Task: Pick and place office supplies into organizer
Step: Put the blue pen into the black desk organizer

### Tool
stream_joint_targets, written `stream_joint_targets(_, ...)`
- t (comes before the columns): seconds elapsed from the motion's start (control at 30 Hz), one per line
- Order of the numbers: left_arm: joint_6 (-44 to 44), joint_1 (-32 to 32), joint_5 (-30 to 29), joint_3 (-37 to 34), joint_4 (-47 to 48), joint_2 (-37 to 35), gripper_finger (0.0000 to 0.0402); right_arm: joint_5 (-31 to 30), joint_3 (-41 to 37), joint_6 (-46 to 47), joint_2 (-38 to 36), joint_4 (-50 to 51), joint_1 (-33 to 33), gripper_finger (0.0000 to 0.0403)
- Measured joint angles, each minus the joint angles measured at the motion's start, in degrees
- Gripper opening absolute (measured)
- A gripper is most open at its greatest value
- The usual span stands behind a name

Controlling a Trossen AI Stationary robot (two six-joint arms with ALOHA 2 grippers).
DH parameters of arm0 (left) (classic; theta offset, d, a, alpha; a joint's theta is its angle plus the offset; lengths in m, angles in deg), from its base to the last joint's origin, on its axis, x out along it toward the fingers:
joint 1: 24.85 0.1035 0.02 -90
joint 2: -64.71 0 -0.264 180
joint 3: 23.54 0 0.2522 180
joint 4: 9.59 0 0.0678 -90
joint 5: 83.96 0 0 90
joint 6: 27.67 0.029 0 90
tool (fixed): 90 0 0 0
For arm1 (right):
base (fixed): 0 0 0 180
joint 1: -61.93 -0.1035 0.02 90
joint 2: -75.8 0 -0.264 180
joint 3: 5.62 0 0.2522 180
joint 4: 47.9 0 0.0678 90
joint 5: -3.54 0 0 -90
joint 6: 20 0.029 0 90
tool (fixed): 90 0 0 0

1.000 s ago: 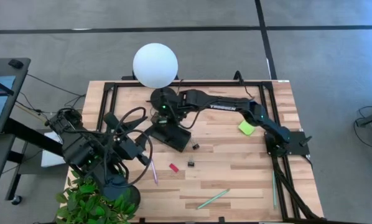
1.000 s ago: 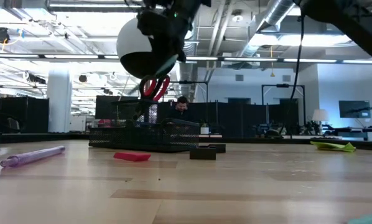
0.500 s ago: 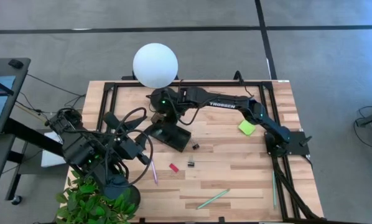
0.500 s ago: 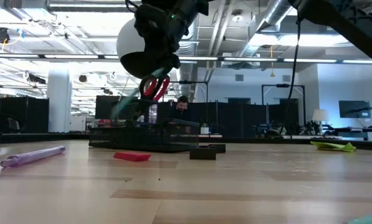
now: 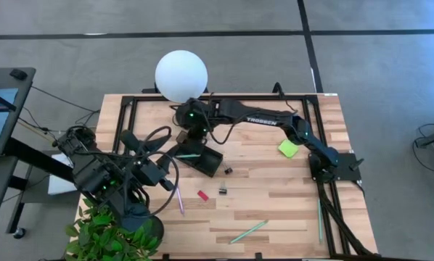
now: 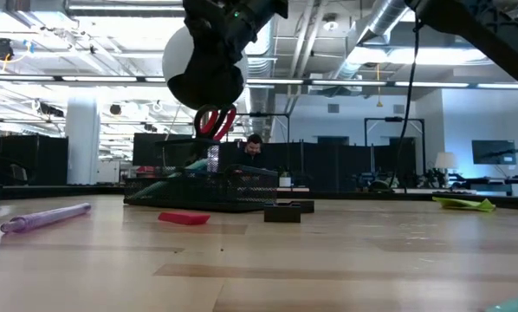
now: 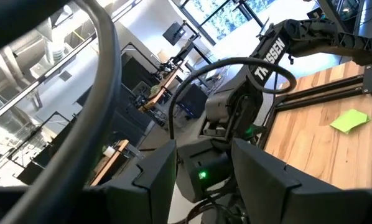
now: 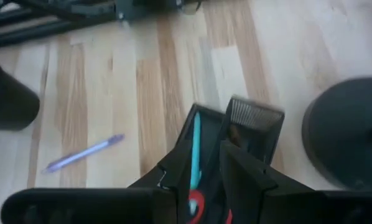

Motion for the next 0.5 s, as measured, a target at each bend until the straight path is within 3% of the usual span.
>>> stream_joint_targets(0.17,0.0,0.0,-0.02,0.0,1.13,0.0,0.0153,2.2,-0.04,-1.66,-0.37,7.4,-2.67,0.0081)
stream_joint_targets(0.3,-0.02,0.0,-0.02,0.0,2.19,0.0,0.0153,1.73,-1.07,-10.83,0.2,6.63,-7.12,0.0081)
stream_joint_targets(0.4,-0.02,0.02,-0.04,0.0,2.15,0.0,0.0153,-1.99,-1.4,-12.48,0.87,6.06,-10.36,0.0081)
stream_joint_targets(0.5,-0.08,0.0,-0.02,0.0,2.13,0.0,0.0153,-9.72,-1.08,-11.9,1.01,4.1,-13.33,0.0081)
